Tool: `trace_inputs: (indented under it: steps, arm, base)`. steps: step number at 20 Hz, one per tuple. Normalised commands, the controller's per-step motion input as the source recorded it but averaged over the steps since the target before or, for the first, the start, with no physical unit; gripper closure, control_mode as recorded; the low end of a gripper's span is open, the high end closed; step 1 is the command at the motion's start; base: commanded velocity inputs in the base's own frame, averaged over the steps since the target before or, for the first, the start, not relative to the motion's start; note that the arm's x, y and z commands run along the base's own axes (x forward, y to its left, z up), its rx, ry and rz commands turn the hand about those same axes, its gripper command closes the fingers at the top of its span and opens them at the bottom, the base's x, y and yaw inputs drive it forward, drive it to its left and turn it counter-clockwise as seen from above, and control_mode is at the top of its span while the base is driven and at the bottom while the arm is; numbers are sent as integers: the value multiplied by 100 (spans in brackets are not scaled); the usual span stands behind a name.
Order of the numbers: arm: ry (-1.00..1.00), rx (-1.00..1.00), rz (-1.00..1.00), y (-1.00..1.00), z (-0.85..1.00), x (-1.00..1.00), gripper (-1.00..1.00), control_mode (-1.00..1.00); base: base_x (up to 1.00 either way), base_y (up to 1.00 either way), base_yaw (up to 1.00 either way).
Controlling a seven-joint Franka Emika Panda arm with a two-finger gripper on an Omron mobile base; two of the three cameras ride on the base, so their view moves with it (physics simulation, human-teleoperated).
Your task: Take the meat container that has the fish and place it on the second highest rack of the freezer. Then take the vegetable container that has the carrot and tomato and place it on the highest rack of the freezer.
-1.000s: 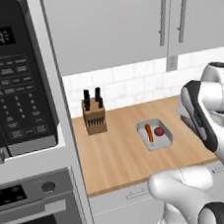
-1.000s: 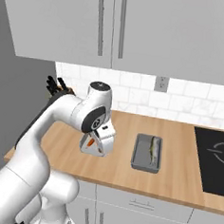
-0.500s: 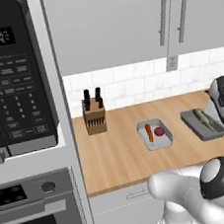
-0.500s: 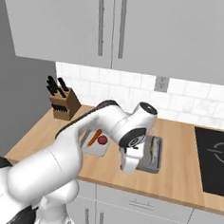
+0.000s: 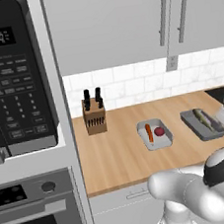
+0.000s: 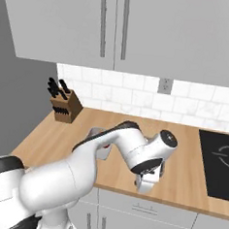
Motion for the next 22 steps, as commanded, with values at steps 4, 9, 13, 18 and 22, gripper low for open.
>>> trace_inputs:
  steps: [4, 9, 13, 18, 22]
  arm:
    - [-8, 0, 0, -15, -23, 5, -100, -100]
    - [0, 0, -9, -4, -16, 43, -100, -100]
    - [7, 0, -12, 0, -14, 62, -100, -100]
    - [12, 0, -8, -8, -38, 39, -100, -100]
    - [8, 0, -6, -12, -44, 30, -100, -100]
  base:
    - [0, 0, 0]
    - [0, 0, 0]
    - [0, 0, 0]
    - [0, 0, 0]
    - [0, 0, 0]
